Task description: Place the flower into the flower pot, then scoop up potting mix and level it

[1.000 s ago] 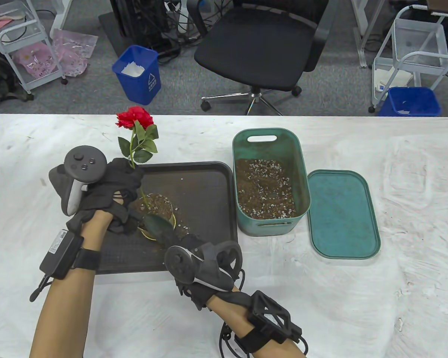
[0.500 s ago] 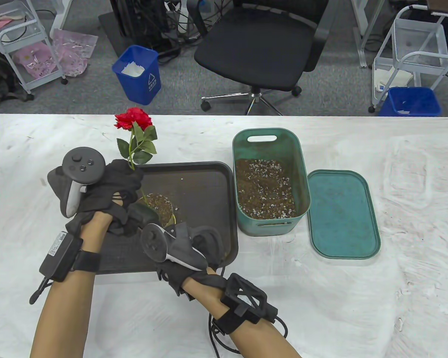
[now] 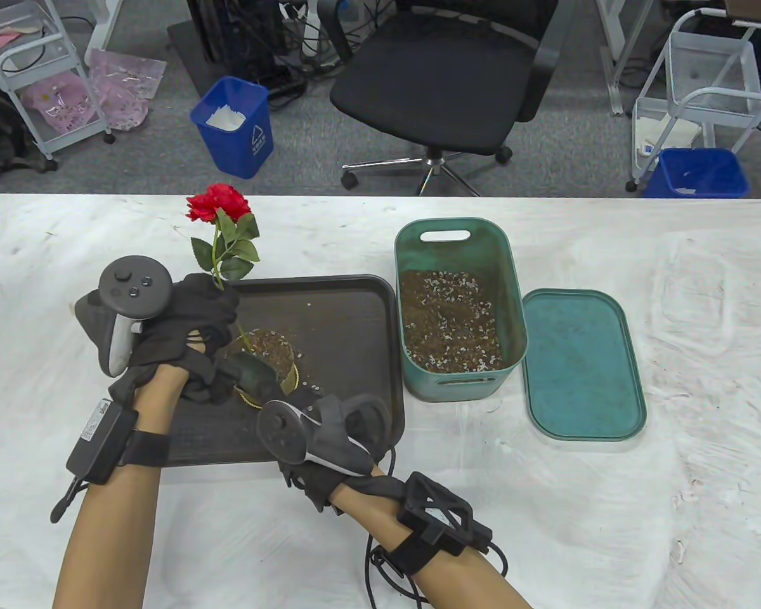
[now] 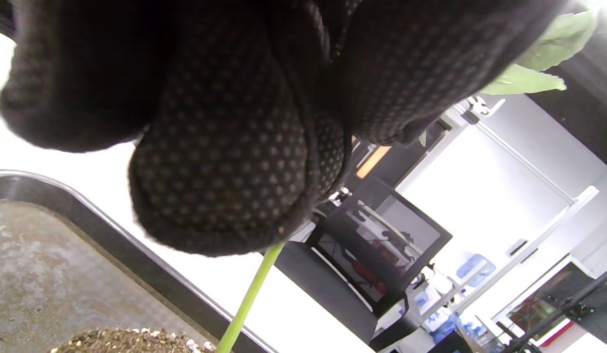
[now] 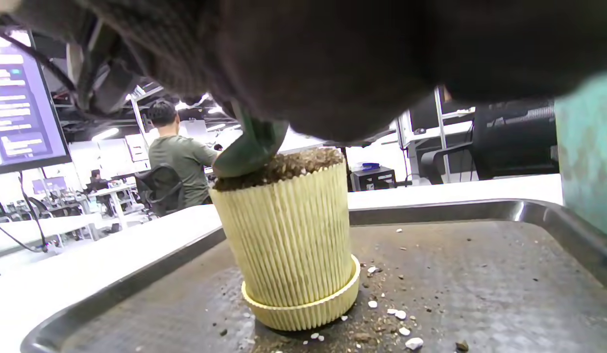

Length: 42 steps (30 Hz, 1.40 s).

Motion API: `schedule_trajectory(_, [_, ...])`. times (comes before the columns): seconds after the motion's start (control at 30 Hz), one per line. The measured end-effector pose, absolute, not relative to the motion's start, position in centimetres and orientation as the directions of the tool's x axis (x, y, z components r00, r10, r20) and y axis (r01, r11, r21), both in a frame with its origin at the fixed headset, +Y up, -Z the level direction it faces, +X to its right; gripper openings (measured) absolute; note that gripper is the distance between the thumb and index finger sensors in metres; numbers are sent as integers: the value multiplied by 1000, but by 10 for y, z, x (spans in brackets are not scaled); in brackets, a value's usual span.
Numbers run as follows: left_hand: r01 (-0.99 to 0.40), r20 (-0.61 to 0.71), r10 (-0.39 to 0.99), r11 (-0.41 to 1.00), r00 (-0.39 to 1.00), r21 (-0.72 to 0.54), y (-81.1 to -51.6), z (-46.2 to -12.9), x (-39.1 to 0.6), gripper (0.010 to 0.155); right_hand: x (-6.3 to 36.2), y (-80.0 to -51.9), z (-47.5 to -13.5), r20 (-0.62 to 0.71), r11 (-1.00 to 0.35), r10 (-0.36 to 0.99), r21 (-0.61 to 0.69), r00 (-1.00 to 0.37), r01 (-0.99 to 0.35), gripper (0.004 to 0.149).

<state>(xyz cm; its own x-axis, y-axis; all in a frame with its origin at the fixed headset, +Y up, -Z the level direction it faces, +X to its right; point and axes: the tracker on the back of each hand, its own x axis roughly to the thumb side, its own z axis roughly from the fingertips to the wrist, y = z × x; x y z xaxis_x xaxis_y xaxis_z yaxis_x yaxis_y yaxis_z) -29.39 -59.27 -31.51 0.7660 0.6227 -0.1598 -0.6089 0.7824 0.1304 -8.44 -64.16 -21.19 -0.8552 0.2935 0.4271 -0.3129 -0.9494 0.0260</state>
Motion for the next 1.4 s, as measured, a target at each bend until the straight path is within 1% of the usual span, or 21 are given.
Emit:
schedule_trajectory(0.1, [-610,-153,624,781,766,133,-592,-311,-294,45,-61,-624,-217,395,-918,384,68,-835,-391,50])
schedule_trajectory(0.2, [-609,-152,623,782,767,133,-592,-307,-294,45,-49,-614,-231,335,-916,388,42,-858,-398,51])
schedule_trajectory(0.27, [-611,-143,623,782,769,125,-591,-304,-295,45,-53,-616,-247,316,-921,380,38,-869,-389,53])
schedule_trajectory(0.33, [-627,-105,634,773,766,100,-591,-299,-294,44,-63,-624,-262,327,-916,399,106,-857,-386,56])
schedule_trajectory(0.4, [-623,-88,631,776,771,99,-590,-293,-294,44,-70,-631,-270,335,-914,405,128,-851,-385,55])
schedule_trajectory(0.47, [-620,-70,626,779,777,95,-590,-288,-293,44,-73,-637,-274,346,-927,374,144,-860,-346,53])
schedule_trajectory(0.5, [-619,-70,626,779,777,95,-589,-287,-293,44,-73,-638,-276,347,-928,370,174,-862,-328,53])
schedule_trajectory(0.53, [-617,-70,623,781,779,94,-589,-287,-293,44,-72,-638,-278,339,-923,381,188,-860,-335,52])
schedule_trajectory(0.6, [-625,-80,633,774,770,101,-590,-286,-292,44,-72,-637,-283,296,-914,374,279,-879,-295,52])
schedule_trajectory(0.7, [-618,-76,625,780,777,98,-590,-287,-288,44,-77,-639,-289,280,-917,351,295,-894,-268,51])
schedule_trajectory(0.77, [-611,-72,617,787,784,92,-589,-288,-285,44,-80,-644,-289,273,-920,336,301,-901,-252,49])
schedule_trajectory(0.83, [-599,-70,606,795,792,94,-588,-289,-284,44,-81,-647,-289,260,-919,344,290,-902,-266,47])
schedule_trajectory(0.9, [-610,-76,617,786,783,100,-590,-289,-285,44,-82,-649,-287,244,-910,361,305,-900,-282,47])
schedule_trajectory(1.0, [-624,-92,634,773,768,113,-591,-288,-288,44,-81,-649,-281,259,-919,358,269,-897,-289,48])
schedule_trajectory(1.07, [-628,-96,638,770,764,113,-591,-288,-289,44,-75,-643,-273,261,-908,406,224,-876,-355,49])
schedule_trajectory(1.1, [-626,-93,635,772,767,109,-591,-288,-289,44,-70,-641,-267,252,-883,465,198,-849,-425,49])
schedule_trajectory(1.13, [-621,-88,630,776,771,108,-591,-289,-289,44,-69,-641,-264,247,-875,482,179,-841,-449,49])
schedule_trajectory(1.2, [-626,-85,635,772,768,111,-593,-291,-289,44,-69,-642,-255,250,-890,452,185,-856,-416,49])
schedule_trajectory(1.23, [-632,-88,641,767,762,111,-593,-293,-289,44,-70,-644,-253,238,-899,436,162,-868,-407,49])
schedule_trajectory(1.3, [-634,-89,643,766,761,108,-593,-296,-288,44,-75,-648,-251,235,-924,378,162,-896,-347,49])
schedule_trajectory(1.4, [-615,-78,624,781,778,110,-592,-301,-286,44,-80,-651,-248,215,-926,371,163,-904,-341,48])
